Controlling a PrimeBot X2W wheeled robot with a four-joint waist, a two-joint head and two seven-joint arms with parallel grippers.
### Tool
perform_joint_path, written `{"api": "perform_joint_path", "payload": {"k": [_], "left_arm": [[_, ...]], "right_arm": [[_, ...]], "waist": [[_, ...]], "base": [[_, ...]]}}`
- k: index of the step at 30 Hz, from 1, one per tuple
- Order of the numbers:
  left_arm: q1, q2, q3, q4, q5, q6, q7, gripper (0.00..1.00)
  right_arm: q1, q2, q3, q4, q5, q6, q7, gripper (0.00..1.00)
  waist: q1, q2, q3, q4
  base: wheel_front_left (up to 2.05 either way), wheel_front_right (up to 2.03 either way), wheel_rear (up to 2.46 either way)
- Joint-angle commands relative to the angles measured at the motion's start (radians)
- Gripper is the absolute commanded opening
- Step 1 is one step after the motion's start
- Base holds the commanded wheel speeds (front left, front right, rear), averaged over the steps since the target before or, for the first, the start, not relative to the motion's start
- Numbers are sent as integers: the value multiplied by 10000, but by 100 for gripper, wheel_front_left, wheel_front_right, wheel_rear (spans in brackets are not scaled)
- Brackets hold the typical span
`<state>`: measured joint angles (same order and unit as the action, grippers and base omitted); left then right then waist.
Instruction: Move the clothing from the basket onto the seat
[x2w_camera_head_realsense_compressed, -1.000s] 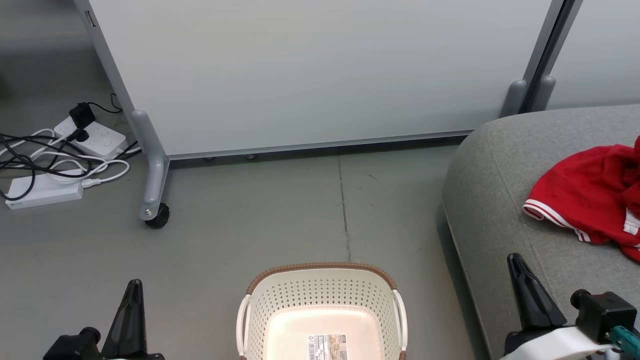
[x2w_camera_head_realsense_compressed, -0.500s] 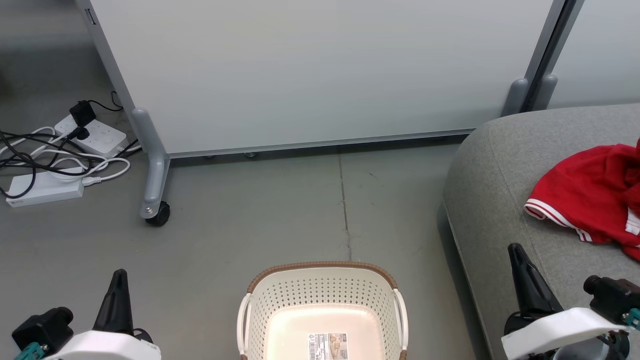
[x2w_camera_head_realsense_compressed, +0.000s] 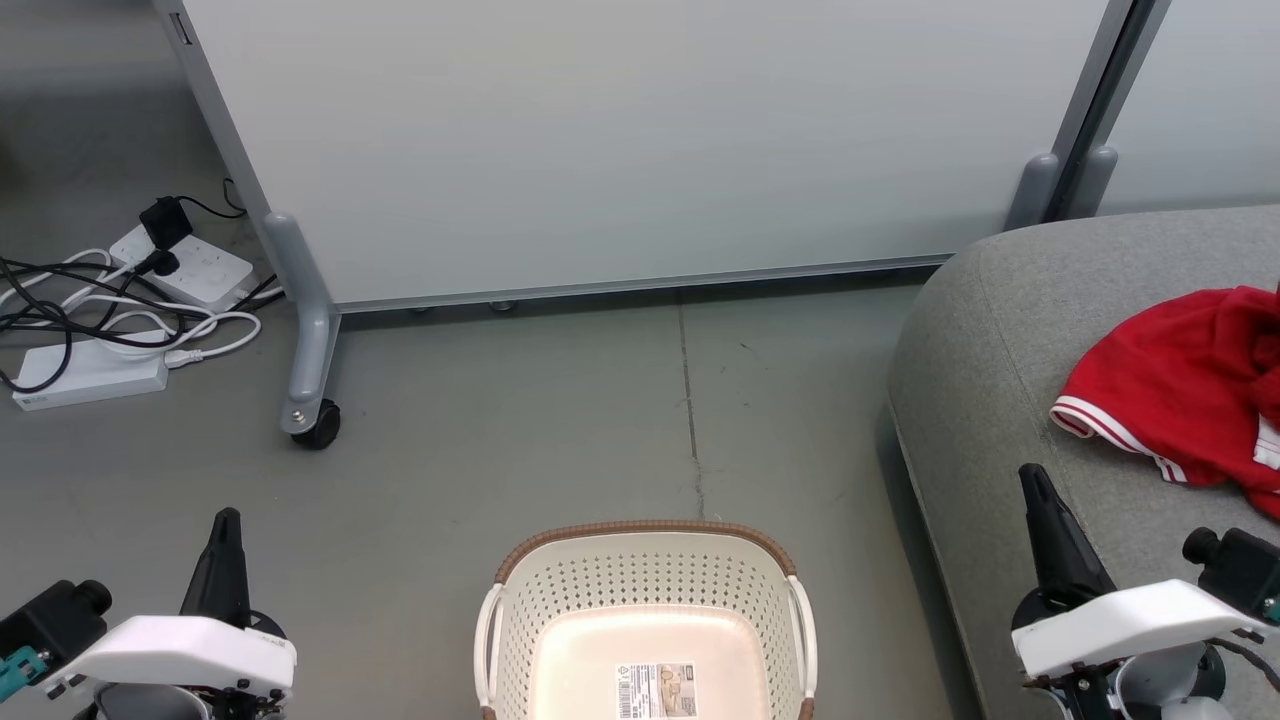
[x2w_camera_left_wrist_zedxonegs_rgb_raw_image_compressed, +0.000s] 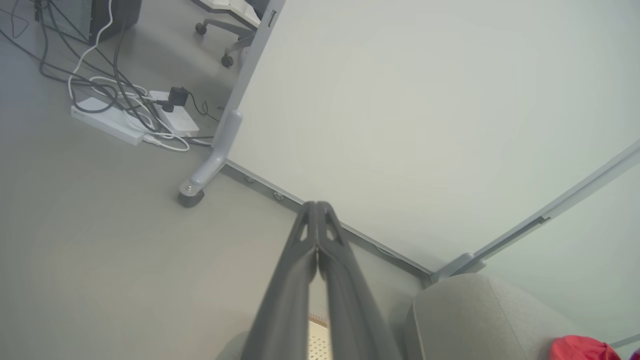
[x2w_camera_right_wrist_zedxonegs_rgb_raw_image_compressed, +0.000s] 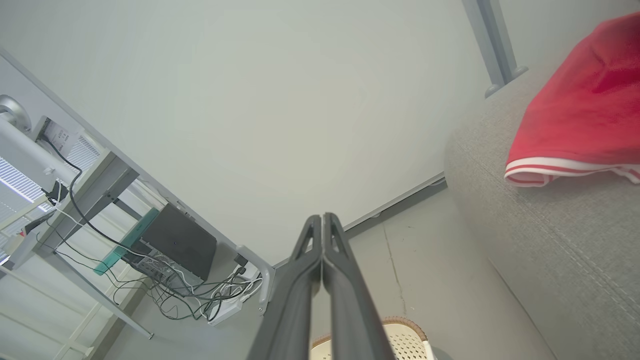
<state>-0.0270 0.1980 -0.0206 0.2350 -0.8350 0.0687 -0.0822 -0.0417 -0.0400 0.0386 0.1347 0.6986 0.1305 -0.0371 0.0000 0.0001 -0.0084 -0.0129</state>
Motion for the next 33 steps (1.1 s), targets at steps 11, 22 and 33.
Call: {"api": "perform_joint_path", "payload": {"k": [11,22,33], "left_arm": [[-949,-127,585,464,-1414,-431,580,0],[-1473,-308,969,925,-2465,-710,1055,0],[-1939,-458,1315,1340,-3412,-984,1483,0]], "right_arm": [[-806,-88,-79,552,1775,3,-49,0],[-1245,-96,-117,1079,3113,3,-48,0],[-1636,-104,-145,1560,4324,7,-48,0]], "waist": [[0,-1,33,15],[0,-1,65,29],[0,-1,97,44]], "base": [[0,0,0],[0,0,0],[0,0,0]]}}
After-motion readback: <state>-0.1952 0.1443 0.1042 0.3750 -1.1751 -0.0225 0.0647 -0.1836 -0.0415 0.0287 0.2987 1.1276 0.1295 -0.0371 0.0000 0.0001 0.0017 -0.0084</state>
